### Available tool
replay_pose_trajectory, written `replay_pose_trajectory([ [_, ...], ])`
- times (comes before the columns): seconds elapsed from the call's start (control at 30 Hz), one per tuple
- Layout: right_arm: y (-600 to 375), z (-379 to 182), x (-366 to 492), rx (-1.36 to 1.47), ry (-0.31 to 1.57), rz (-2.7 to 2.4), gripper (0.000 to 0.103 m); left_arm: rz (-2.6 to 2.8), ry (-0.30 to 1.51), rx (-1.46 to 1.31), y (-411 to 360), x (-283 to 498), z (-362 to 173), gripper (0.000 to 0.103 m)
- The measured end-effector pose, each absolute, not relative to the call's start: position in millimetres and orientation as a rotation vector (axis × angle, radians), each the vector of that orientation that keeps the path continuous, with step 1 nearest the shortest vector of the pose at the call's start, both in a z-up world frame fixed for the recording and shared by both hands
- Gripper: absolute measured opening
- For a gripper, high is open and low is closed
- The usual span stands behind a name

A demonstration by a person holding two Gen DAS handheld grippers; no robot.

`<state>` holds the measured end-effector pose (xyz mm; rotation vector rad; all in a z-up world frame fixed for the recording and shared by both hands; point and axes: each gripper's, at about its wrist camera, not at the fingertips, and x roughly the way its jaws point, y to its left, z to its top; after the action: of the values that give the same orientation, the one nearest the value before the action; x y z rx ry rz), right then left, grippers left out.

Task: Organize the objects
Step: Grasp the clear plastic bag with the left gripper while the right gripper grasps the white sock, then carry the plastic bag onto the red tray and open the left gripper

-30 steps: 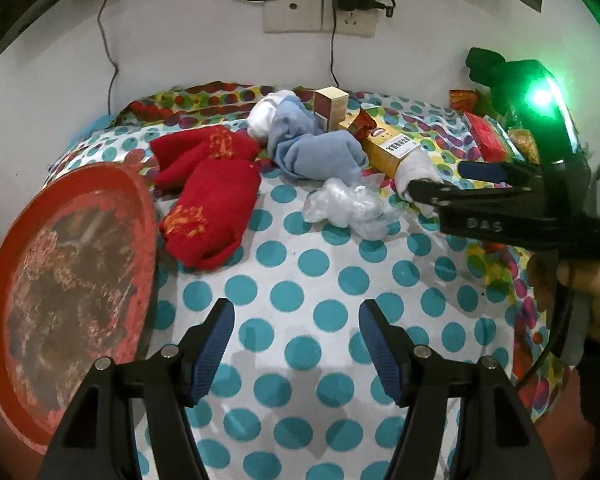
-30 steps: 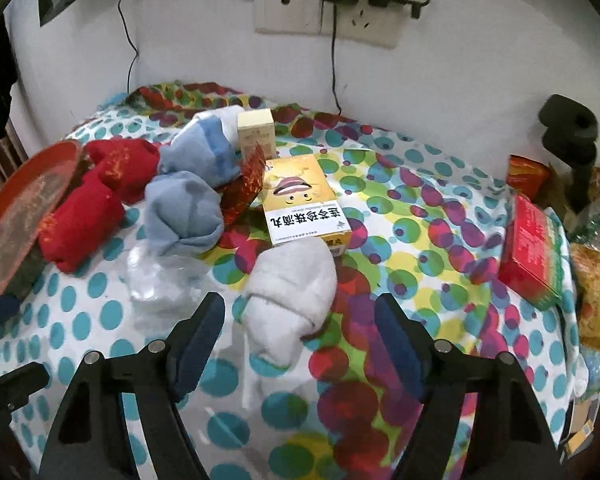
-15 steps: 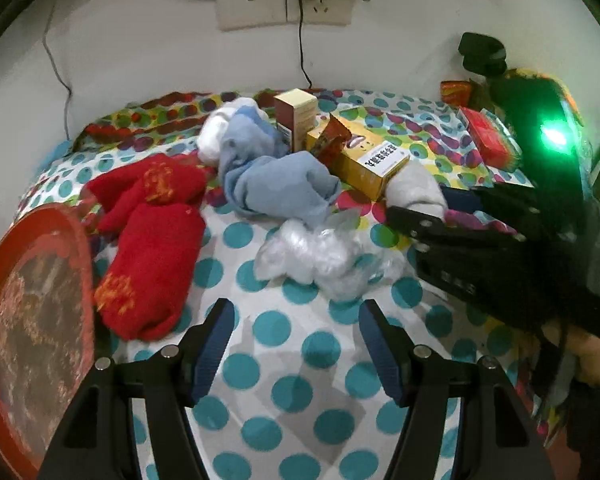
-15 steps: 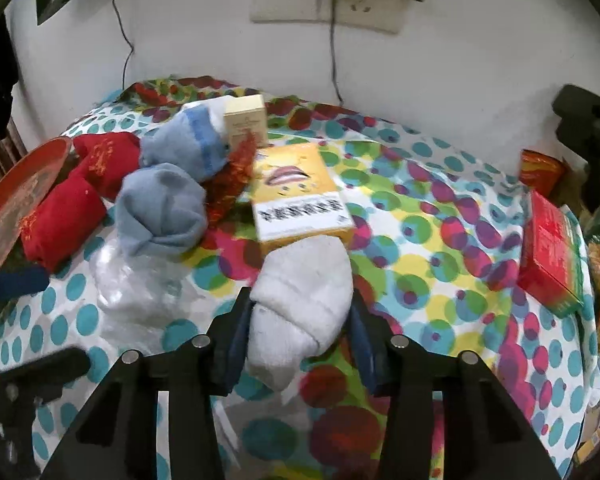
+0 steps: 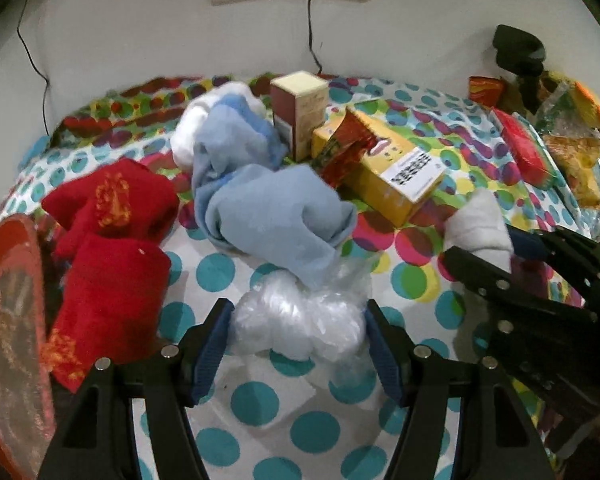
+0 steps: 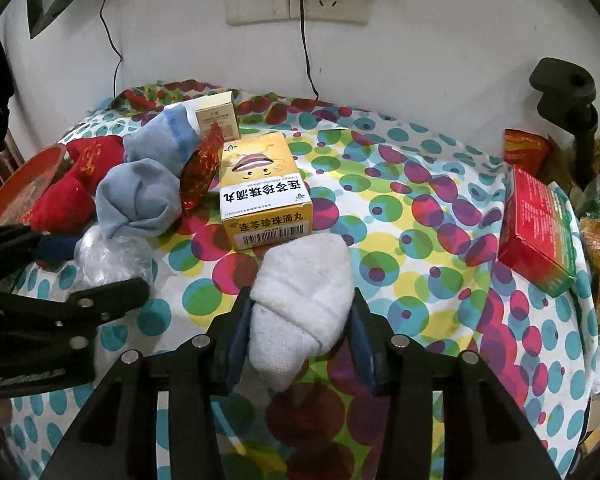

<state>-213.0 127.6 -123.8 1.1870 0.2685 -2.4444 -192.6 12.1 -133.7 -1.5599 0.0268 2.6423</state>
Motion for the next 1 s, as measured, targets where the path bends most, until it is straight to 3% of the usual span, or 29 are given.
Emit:
replay_pose_trajectory([
  [0.2,123,-125,-211,1.188,0.291,-2.45,0.045,2.658,0.037,-1.51,15,-193,-135,0.067],
  [0.47,121,-125,-211,1.188,0.305,-2.459,0.045,2.69,0.043,-1.509,19,-185,-131,0.056],
  [0.73,122,-125,-213,1.188,0.303,-2.46,0.045,2.672,0.061,-1.441,26,-157,-112,0.056],
  [1.0,122,-125,-213,1.189,0.303,-2.461,0.045,2.655,0.003,-1.385,-13,-113,-84,0.056],
])
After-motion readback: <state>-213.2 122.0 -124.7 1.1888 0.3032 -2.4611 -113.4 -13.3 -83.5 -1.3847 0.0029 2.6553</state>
